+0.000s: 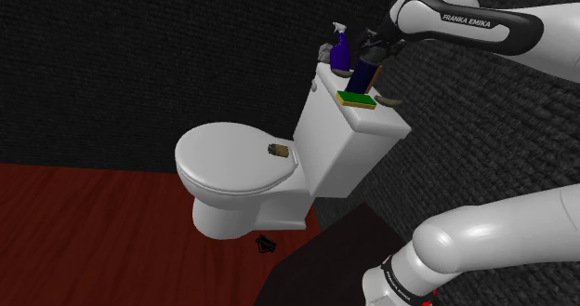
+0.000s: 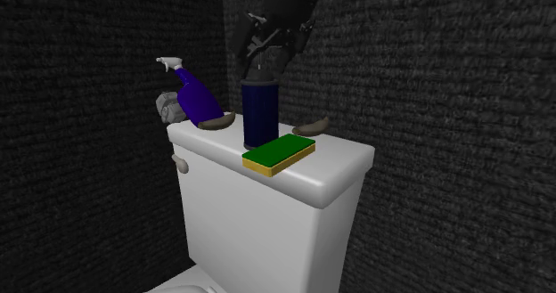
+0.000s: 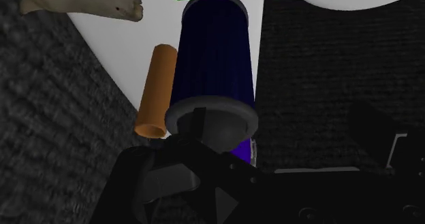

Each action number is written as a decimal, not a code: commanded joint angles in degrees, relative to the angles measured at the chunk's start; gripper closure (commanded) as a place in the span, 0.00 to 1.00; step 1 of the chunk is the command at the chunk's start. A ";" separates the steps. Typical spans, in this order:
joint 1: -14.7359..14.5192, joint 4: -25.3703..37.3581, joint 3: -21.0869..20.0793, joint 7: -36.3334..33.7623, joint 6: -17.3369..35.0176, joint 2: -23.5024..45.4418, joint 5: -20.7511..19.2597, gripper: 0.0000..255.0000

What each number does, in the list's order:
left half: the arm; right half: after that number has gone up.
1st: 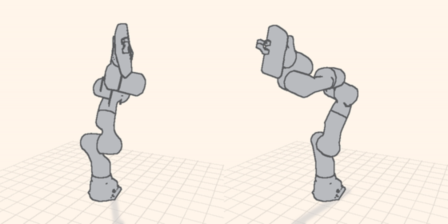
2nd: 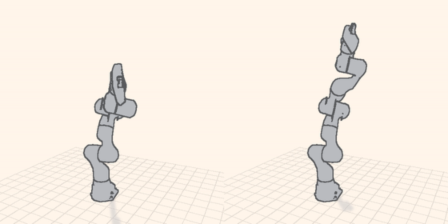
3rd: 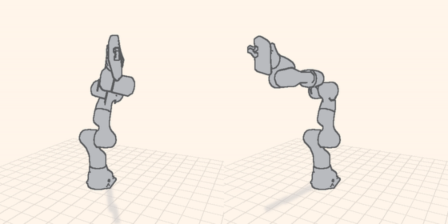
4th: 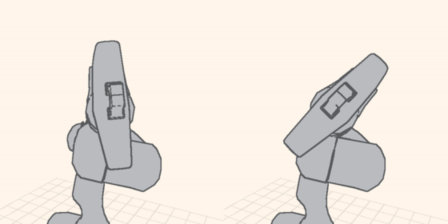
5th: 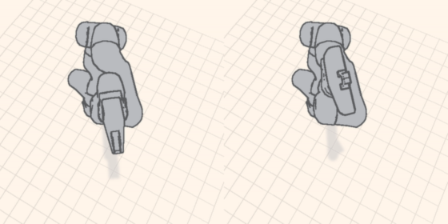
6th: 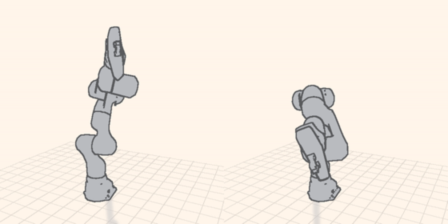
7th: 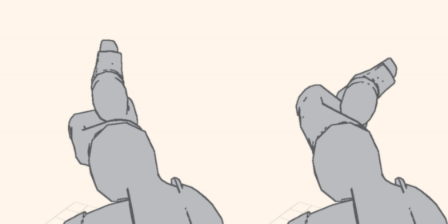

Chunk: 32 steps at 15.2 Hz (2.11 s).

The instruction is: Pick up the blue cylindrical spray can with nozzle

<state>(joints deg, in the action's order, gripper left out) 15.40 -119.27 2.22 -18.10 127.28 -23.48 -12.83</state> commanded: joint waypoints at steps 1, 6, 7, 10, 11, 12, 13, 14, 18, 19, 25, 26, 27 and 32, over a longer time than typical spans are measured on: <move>1.05 1.73 0.49 -0.98 1.89 0.61 -0.85 0.00; 3.53 6.54 1.55 -3.85 6.57 3.05 -2.83 0.00; 3.59 5.64 1.55 -4.06 7.31 2.90 -2.98 0.00; 3.80 3.01 1.54 -4.69 9.53 2.53 -3.48 0.00; 3.87 2.16 1.54 -4.91 10.27 2.43 -3.65 0.00; 3.95 1.32 1.53 -5.13 11.01 2.35 -3.82 0.00; 4.03 0.49 1.52 -5.36 11.75 2.28 -4.00 0.00; 4.08 0.02 1.52 -5.49 12.18 2.24 -4.11 0.00; 4.07 0.05 1.51 -5.48 12.13 2.22 -4.10 1.00; 4.07 0.08 1.52 -5.47 12.12 2.23 -4.10 1.00; 4.07 0.12 1.54 -5.43 12.08 2.23 -4.07 1.00; 4.08 0.02 1.52 -5.49 12.18 2.24 -4.11 1.00; 3.99 0.83 1.53 -5.26 11.44 2.30 -3.92 1.00; 3.63 5.12 1.54 -4.18 7.74 2.82 -3.08 1.00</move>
<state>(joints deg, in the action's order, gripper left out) 19.10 -115.35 3.68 -22.62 135.82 -20.93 -16.14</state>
